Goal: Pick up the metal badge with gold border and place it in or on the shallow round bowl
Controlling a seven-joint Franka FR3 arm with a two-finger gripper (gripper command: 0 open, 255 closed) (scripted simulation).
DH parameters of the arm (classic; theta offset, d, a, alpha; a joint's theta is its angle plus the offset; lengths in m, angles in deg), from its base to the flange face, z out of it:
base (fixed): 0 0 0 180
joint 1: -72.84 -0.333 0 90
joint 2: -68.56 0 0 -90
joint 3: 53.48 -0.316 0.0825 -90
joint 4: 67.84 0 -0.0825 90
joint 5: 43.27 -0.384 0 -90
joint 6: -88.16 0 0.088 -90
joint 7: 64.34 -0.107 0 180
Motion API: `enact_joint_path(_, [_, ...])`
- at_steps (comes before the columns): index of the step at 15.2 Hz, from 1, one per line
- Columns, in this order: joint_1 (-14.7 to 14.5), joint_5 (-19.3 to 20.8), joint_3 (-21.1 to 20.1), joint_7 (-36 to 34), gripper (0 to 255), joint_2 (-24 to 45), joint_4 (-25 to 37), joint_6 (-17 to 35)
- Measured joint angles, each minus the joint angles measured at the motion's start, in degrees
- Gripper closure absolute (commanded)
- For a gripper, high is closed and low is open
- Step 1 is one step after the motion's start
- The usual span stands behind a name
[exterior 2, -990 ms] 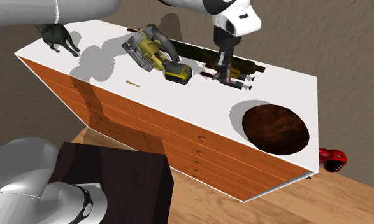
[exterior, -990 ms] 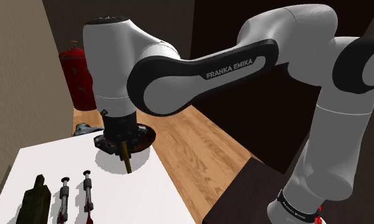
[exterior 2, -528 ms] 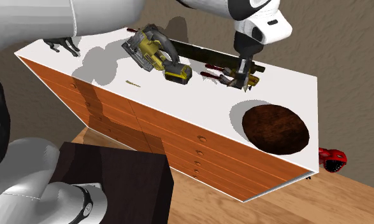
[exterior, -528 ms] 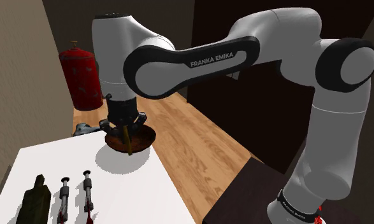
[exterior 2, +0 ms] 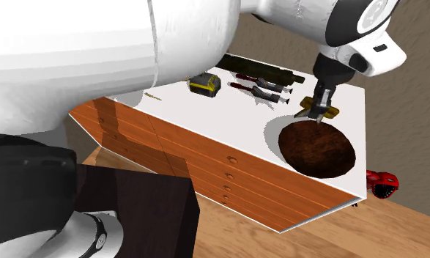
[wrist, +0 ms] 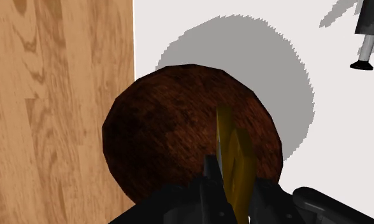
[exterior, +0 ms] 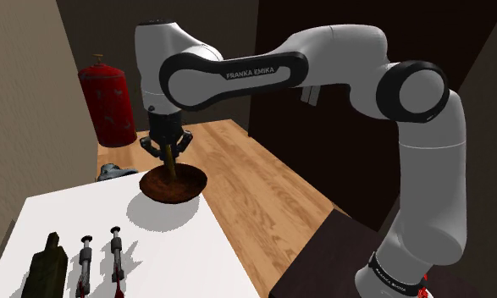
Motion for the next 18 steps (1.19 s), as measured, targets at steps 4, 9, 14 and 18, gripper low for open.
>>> enact_joint_path(4, [-0.2, 1.9, 1.7, 3.3, 255, 5.2, 7.7, -2.5])
enact_joint_path(9, [0.8, 2.1, 2.0, 3.3, 255, 5.4, 4.4, 0.9])
enact_joint_path(14, [1.4, 2.5, 2.2, 2.6, 255, 5.6, 0.7, 4.6])
enact_joint_path(18, [1.6, 2.9, 2.4, 2.2, 255, 6.0, -1.2, 6.8])
